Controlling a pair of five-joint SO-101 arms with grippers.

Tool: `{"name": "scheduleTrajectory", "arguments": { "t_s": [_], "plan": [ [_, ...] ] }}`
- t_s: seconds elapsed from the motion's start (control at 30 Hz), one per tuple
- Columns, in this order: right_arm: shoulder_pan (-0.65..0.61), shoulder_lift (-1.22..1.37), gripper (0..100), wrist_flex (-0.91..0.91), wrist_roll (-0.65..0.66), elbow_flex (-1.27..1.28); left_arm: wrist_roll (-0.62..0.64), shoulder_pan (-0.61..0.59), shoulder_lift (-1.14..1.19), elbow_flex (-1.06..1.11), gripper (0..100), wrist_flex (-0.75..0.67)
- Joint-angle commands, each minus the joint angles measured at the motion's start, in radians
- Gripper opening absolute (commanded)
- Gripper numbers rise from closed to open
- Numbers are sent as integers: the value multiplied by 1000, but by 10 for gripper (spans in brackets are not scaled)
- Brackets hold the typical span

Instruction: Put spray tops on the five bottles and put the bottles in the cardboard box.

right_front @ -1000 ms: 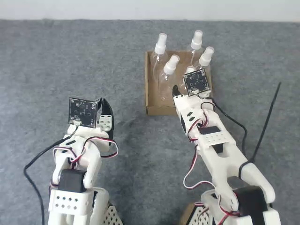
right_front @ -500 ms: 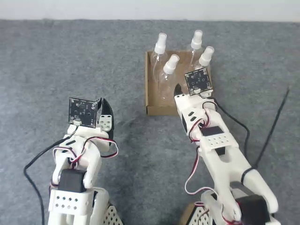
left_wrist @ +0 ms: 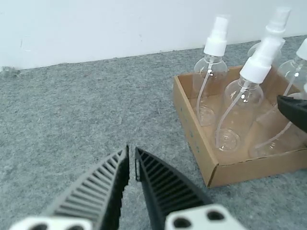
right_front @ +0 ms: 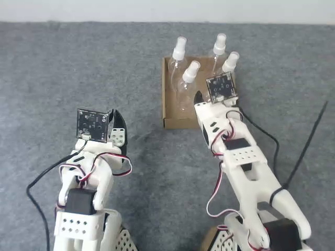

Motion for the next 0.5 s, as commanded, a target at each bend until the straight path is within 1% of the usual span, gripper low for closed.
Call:
{"name": "scheduleTrajectory", "arguments": {
  "t_s": [0.0, 0.2, 0.37, 0.47],
  "plan": [
    [-10, -58, 264, 94, -8, -144, 11, -2, -15, -5, 13, -29],
    [-10, -59, 264, 173, -8, -216, 11, -2, -15, -5, 13, -29],
    [-7, -62, 264, 182, -8, -241, 11, -2, -15, -5, 13, -29],
    [-1, -111, 264, 242, -8, -264, 11, -2, -15, -5, 13, -29]
  ]
}}
